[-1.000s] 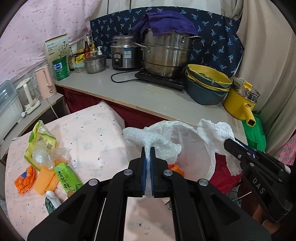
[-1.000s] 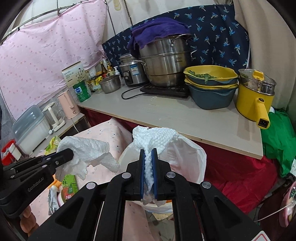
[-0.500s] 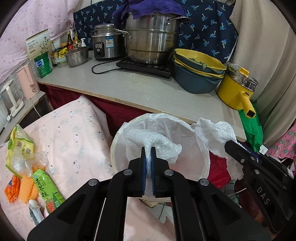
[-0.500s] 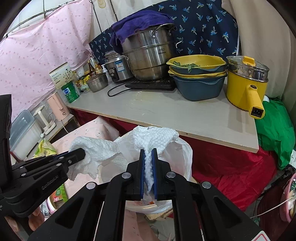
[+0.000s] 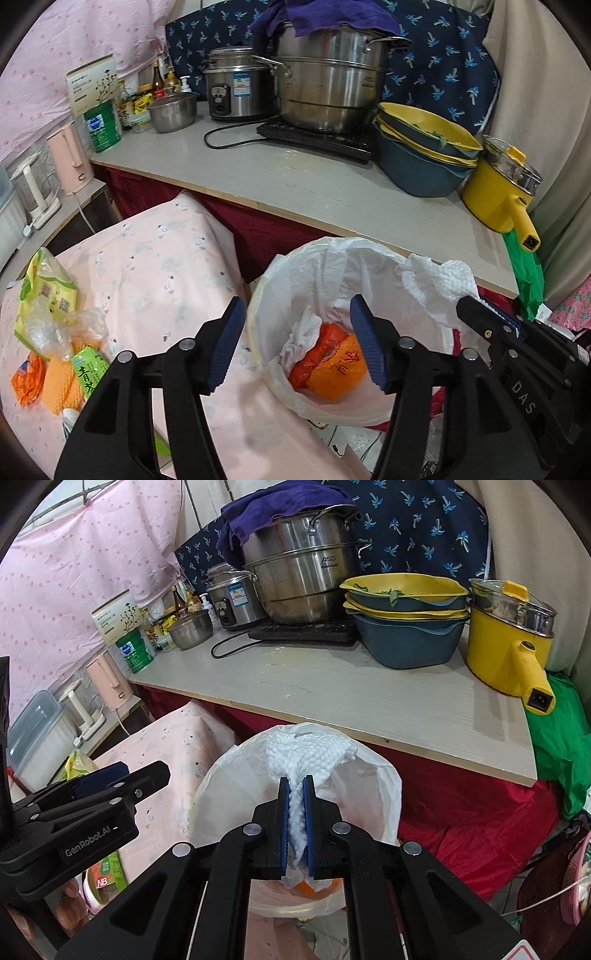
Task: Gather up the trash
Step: 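Carry both tissues over the trash bin and open both tools, then move both open tools back over the table items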
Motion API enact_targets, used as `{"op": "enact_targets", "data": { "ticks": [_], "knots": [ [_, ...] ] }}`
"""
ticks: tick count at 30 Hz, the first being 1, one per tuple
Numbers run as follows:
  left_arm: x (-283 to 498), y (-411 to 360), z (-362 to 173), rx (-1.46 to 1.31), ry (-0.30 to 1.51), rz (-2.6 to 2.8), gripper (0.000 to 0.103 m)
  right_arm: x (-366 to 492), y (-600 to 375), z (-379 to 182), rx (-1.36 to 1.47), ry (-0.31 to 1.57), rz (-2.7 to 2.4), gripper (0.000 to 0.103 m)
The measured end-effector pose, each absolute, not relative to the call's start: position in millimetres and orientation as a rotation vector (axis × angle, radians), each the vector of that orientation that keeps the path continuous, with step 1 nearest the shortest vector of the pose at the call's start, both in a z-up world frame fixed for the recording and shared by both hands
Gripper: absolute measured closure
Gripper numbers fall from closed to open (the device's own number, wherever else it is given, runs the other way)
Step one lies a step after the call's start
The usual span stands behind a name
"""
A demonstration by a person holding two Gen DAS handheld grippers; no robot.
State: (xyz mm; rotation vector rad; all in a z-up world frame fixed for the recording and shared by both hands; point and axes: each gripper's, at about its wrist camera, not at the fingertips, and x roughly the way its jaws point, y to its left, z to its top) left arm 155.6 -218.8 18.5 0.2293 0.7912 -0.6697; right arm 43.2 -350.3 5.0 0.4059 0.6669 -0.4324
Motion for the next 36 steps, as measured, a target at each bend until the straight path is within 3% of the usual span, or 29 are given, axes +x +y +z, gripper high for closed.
{"op": "enact_targets", "data": {
  "ticks": [6, 10, 36],
  "knots": [
    [165, -203, 19, 0.209, 0.783, -0.628, 0.038, 61, -344, 4, 0.392, 0.672, -0.416, 0.091],
    [168, -194, 18, 0.203, 0.779, -0.6, 0.031, 69, -340, 7, 0.381, 0.661, -0.417, 0.072],
    [163, -114, 36, 0.103, 0.774, -0.481, 0.024, 71, -278, 42, 0.304, 0.619, -0.344, 0.056]
  ]
}}
